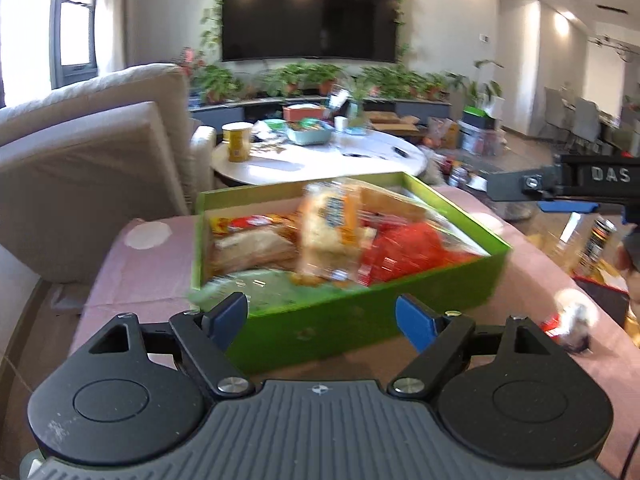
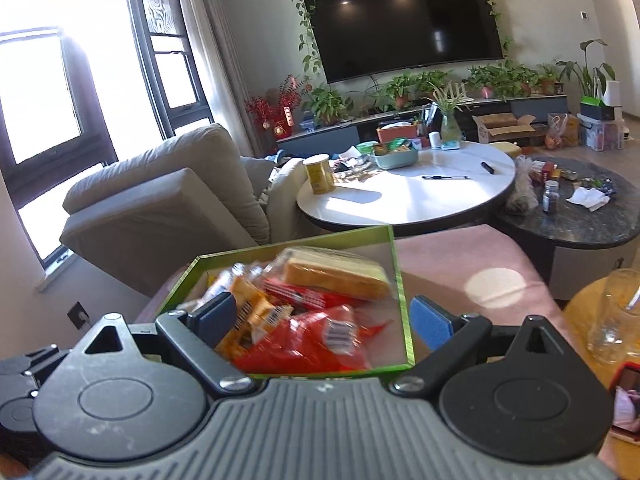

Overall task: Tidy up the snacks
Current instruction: 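Grasp the clear red-topped pastry bag with the left gripper while the right gripper moves to the white snack bag, then grasp the white crumpled snack bag with the right gripper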

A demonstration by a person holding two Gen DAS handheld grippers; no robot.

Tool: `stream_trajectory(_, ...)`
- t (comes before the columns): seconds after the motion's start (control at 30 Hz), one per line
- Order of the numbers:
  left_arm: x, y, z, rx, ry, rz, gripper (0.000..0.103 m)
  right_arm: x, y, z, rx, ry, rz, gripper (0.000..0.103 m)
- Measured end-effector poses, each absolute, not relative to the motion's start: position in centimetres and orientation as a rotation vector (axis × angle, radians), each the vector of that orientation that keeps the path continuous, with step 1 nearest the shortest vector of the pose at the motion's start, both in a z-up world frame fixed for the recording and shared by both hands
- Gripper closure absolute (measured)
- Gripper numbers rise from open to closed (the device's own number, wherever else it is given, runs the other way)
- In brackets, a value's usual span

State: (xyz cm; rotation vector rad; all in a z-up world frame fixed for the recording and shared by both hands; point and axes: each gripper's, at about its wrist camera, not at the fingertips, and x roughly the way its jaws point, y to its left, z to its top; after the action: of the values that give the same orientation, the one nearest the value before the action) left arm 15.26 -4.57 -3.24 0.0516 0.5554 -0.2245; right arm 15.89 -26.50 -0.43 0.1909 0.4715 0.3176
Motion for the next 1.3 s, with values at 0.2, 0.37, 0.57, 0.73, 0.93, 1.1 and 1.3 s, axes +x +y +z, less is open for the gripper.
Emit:
stream_trajectory(0.2, 13.4, -8.9, -4.2, 0.099, 0.611, -0.391, 0.023, 14.4, -27.9, -1.1, 0.180, 0.487, 0.310, 0.024)
stream_trajectory(0.37, 12.1, -12.8, -5.7, 0.146, 0.669, -0.561, 0.023, 13.7, -28.8, -1.2, 0.162, 0.499, 0.343, 0.024)
stream_trajectory(0.57, 11.8, -16.1, -7.6, 0.208, 0.730, -0.657, 0.023, 13.2, -30.2, -2.7, 0.118, 0.549, 0.361, 0.024)
stream_trajectory(0.73, 12.4, -17.4, -8.7, 0.228, 0.760, -0.650, 0.033, 13.1, -31.1, -4.5, 0.086, 0.599, 0.342, 0.024)
stream_trajectory(0.93, 12.8, -16.8, -9.3, 0.244, 0.766, -0.619, 0.063, 12.6, -31.4, -6.7, 0.015, 0.632, 0.305, 0.024)
stream_trajectory(1.1, 13.2, -15.1, -9.1, 0.214, 0.773, -0.561, 0.069, 12.4, -32.2, -7.7, 0.024, 0.644, 0.266, 0.024)
stream_trajectory(1.3, 13.4, -12.9, -8.5, 0.161, 0.758, -0.477, 0.069, 12.2, -32.7, -8.5, 0.061, 0.671, 0.244, 0.024)
